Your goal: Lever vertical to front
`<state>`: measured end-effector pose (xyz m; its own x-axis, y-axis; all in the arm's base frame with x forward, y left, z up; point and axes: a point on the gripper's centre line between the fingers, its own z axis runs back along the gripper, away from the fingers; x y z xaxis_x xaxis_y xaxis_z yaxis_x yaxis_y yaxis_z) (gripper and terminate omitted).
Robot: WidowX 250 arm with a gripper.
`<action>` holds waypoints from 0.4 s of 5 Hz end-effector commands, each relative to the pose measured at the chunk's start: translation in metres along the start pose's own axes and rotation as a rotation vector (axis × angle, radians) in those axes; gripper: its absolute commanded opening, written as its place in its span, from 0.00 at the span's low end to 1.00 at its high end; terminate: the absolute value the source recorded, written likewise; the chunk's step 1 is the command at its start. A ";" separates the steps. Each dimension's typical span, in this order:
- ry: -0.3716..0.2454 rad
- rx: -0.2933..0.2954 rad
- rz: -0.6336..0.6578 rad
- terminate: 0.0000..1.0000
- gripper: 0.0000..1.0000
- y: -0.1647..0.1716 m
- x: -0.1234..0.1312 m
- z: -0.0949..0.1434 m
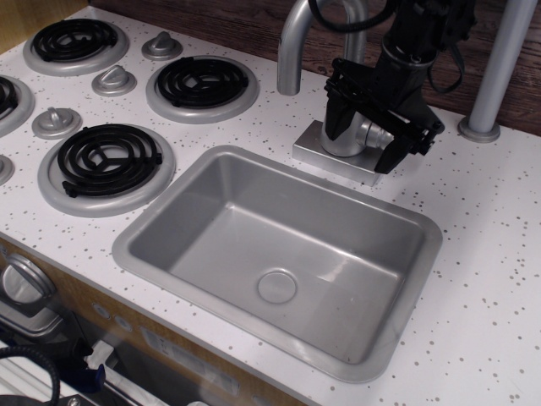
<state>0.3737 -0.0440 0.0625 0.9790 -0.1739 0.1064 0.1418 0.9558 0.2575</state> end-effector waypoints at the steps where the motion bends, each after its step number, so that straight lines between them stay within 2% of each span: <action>1: -0.157 0.057 -0.068 0.00 1.00 0.009 0.032 0.028; 2: -0.219 0.084 -0.092 0.00 1.00 0.009 0.039 0.033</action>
<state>0.4076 -0.0486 0.0825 0.9181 -0.3245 0.2275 0.2338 0.9071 0.3500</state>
